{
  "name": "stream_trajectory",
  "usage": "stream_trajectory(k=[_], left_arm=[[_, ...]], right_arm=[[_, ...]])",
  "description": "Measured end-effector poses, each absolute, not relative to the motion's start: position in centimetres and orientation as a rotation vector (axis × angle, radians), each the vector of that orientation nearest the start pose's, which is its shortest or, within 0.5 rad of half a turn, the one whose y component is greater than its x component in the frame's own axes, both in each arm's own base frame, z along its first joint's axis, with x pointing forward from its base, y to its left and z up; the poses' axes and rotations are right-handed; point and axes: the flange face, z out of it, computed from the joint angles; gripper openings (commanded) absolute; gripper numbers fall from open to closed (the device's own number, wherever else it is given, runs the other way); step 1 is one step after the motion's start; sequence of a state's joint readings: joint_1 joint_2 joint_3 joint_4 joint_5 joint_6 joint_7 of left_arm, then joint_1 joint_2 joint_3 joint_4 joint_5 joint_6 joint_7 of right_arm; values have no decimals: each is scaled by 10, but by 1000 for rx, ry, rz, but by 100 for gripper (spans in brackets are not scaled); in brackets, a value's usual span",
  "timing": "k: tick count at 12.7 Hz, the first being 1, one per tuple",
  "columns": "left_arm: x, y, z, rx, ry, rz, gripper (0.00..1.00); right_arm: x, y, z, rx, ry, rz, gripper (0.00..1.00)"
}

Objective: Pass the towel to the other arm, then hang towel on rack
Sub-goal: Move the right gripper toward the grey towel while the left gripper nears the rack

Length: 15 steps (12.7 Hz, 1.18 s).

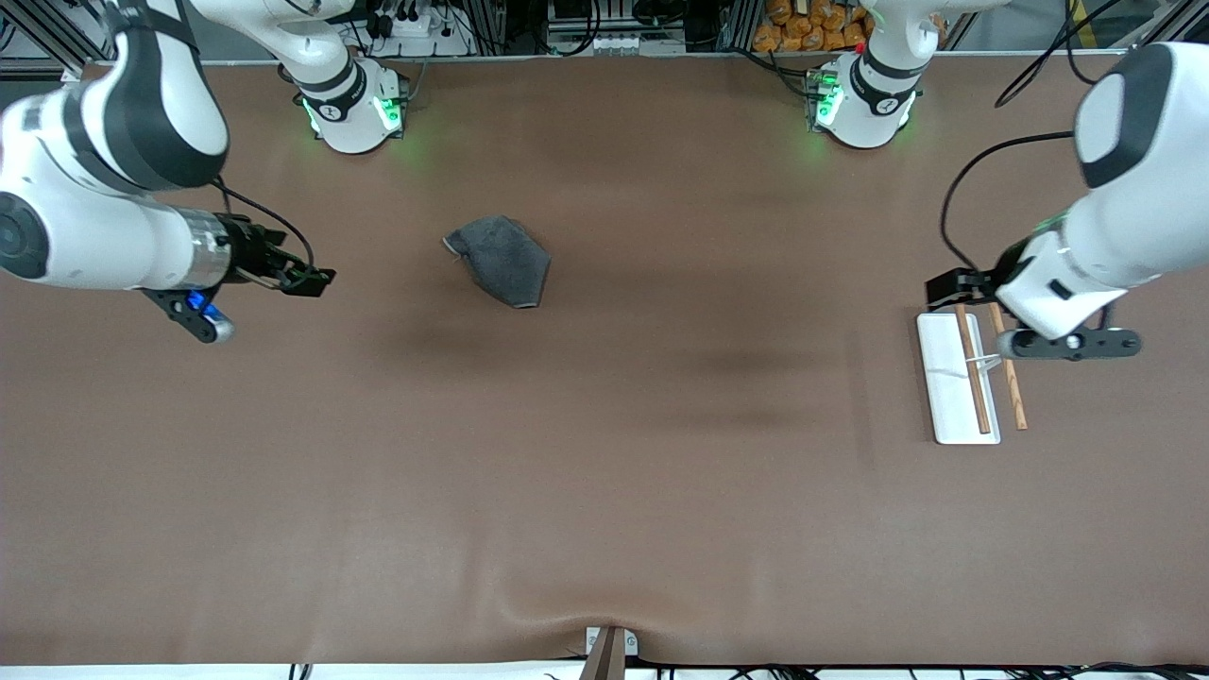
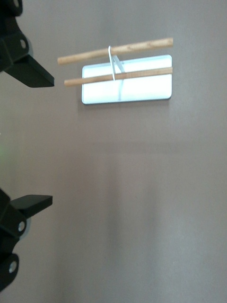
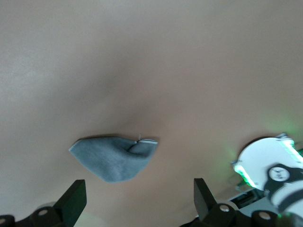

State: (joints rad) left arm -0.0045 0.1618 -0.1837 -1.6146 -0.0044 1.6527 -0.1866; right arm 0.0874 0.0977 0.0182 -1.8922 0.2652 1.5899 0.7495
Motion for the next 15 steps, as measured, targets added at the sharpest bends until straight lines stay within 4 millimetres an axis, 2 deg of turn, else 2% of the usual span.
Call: stream_trajectory(k=[2,4,8,11,15], left_arm=[[587,-123,517,-3142,-38,194,100],[586,-138,516,-3179,-69,197,100],[593,-153,504,-3268,-228,232,100],[588,-176,502,-3258,-280,242,100],[589,-179,503,-3260,-290,231,100]], right_arm=[[524,86,404,-2746,1106,764,100],[518,88,388,-2693,1180,788,100],[501,92,342,-2579,1290,809,100],[485,107,311,-2557,1319,783,100],[463,137,282,-2538,1328,740,100]])
